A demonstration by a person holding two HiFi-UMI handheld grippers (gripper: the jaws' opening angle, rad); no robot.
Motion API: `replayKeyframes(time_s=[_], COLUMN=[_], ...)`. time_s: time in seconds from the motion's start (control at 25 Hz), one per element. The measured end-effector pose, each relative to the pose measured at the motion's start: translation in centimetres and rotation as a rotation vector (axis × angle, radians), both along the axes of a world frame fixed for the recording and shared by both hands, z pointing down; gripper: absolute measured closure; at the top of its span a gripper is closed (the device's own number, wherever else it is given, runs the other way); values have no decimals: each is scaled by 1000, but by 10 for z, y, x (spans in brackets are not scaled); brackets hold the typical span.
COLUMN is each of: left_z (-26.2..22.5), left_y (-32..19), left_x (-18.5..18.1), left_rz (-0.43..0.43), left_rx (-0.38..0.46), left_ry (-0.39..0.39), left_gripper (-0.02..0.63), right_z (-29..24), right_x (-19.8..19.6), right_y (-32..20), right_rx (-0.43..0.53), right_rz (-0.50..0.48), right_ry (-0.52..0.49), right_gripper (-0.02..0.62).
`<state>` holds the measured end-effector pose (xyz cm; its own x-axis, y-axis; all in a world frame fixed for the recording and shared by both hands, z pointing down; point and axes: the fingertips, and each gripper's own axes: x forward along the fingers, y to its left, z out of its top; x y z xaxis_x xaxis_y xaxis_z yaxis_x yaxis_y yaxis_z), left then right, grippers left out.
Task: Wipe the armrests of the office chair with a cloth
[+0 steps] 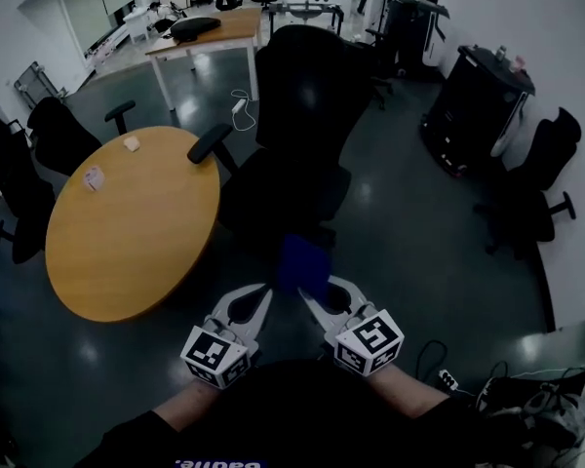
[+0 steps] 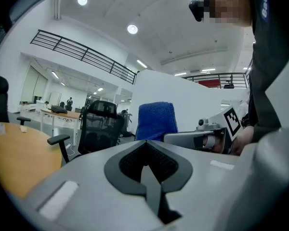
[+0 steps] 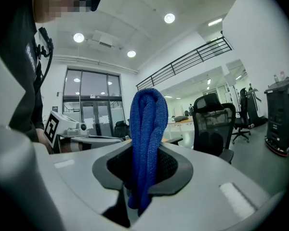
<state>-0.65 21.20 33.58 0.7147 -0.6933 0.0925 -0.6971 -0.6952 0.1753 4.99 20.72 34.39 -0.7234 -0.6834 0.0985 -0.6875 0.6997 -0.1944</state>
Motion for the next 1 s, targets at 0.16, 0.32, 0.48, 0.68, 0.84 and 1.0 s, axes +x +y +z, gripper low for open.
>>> replayKeyframes(time_s=[0.16,0.32,0.48,0.68,0.84,1.0], left_z=[0,-5,-6,-6,-7,-6], left_y=[5,7,9,14,15,16], left_x=[-12,-13,-15,-19,-26,-28], left_rz=[36,71,81,79,72,65], left_rx=[13,22,21,30,32,30], left_ry=[8,10,12,8,5,3], left_gripper=[592,592,592,592,592,592], right_z=[-7,-11,-11,-12,-13,-12], right_x=[-15,-20,-22,-26,-35,-39], right_y=[8,11,12,13,14,15], right_rx=[21,22,20,22,27,32], right_rz=[20,35,46,41,21,2], right_ry=[7,8,-4,-16,-11,-7], right_gripper=[506,506,506,506,506,506])
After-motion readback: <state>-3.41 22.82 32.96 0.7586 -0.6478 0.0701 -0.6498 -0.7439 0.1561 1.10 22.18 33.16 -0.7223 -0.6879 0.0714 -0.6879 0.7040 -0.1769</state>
